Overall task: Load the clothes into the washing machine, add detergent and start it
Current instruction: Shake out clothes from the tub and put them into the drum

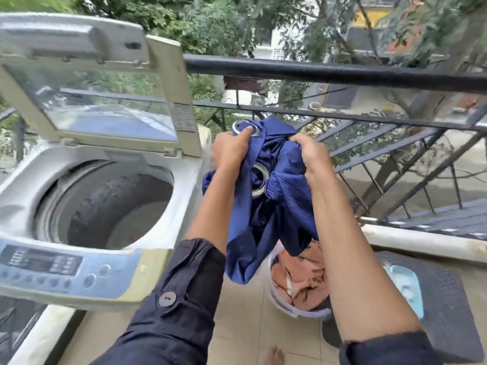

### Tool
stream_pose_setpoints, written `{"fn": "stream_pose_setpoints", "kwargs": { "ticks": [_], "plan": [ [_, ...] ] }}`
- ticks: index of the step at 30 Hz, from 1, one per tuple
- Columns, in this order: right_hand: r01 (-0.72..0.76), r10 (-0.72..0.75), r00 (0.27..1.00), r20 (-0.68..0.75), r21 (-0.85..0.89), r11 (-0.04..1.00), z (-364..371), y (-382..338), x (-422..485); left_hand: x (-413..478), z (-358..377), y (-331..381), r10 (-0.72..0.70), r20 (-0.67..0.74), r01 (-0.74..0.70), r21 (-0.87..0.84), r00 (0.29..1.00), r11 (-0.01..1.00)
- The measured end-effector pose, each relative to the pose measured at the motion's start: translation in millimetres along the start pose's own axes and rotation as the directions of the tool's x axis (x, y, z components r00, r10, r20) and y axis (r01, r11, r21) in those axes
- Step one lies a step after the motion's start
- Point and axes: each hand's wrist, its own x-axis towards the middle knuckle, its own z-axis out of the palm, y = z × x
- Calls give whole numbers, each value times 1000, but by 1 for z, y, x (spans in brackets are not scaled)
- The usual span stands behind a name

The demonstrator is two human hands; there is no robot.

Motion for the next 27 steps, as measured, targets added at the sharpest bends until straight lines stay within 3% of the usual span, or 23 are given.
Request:
{"fn": "stream_pose_setpoints", "kwargs": {
  "ticks": [11, 16, 27],
  "plan": [
    [37, -74, 949, 308, 124, 992, 205, -46, -57, 68, -219, -21, 15, -194, -37, -113, 981, 993],
    [13, -82, 920, 383, 178, 984, 292, -34, -73, 102, -288, -50, 22, -297, -48, -78, 955, 996],
    [-91, 40, 946, 320, 147, 985, 397, 35, -78, 153, -334, -139, -102, -350, 109, -1, 931, 994]
  ]
}}
